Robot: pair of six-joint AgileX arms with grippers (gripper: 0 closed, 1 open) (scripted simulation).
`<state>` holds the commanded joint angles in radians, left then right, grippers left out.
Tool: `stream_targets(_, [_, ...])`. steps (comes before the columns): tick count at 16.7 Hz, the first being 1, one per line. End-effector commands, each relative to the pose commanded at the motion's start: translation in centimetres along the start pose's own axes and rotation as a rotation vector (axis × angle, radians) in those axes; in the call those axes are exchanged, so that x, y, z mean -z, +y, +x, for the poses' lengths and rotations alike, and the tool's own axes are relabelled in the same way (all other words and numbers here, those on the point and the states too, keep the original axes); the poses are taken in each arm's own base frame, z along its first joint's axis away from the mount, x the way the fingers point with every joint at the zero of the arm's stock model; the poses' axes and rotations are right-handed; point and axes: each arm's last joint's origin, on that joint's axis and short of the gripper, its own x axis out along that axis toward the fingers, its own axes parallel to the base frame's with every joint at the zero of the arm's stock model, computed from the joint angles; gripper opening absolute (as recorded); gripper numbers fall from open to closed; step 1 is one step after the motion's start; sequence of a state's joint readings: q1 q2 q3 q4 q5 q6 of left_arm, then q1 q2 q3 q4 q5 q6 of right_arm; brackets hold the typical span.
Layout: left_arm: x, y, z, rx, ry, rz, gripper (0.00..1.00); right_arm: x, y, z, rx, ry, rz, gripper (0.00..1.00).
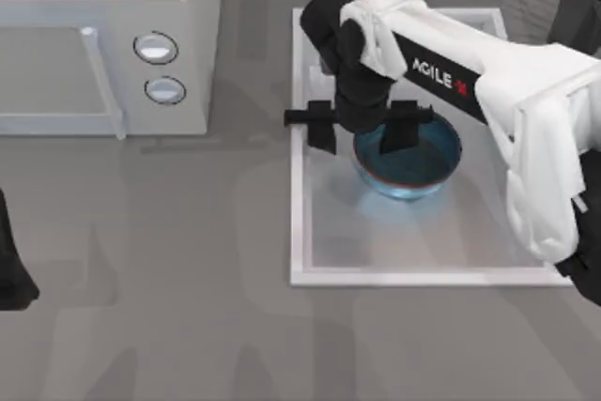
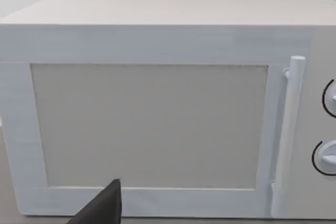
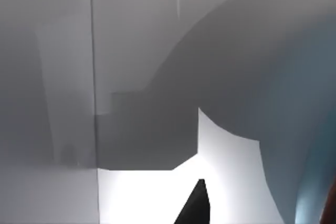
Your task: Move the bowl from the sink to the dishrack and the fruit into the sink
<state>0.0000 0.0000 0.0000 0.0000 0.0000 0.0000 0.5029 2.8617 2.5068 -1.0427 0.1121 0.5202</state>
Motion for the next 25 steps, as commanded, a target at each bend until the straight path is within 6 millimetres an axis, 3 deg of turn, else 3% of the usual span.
stream_targets(7, [0.0, 0.0, 0.0, 0.0, 0.0, 0.0, 1.0, 0.0, 0.0, 0.0, 0.0, 0.0, 0.0, 0.02])
stream_targets(18, [0.0, 0.0, 0.0, 0.0, 0.0, 0.0, 1.0, 0.3, 0.4, -0.7, 0.004, 0.004, -0.009, 0.0])
stream_targets(20, [0.0, 0.0, 0.0, 0.0, 0.0, 0.0, 1.0, 2.1, 2.3, -2.4, 0.019, 0.032, -0.042, 0.0])
stream_targets(22, [0.0, 0.0, 0.0, 0.0, 0.0, 0.0, 1.0, 4.6, 4.4, -5.5, 0.04, 0.061, -0.069, 0.0])
stream_targets(25, [0.0, 0.0, 0.0, 0.0, 0.0, 0.0, 1.0, 7.6, 5.7, -12.3, 0.046, 0.06, -0.051, 0.0])
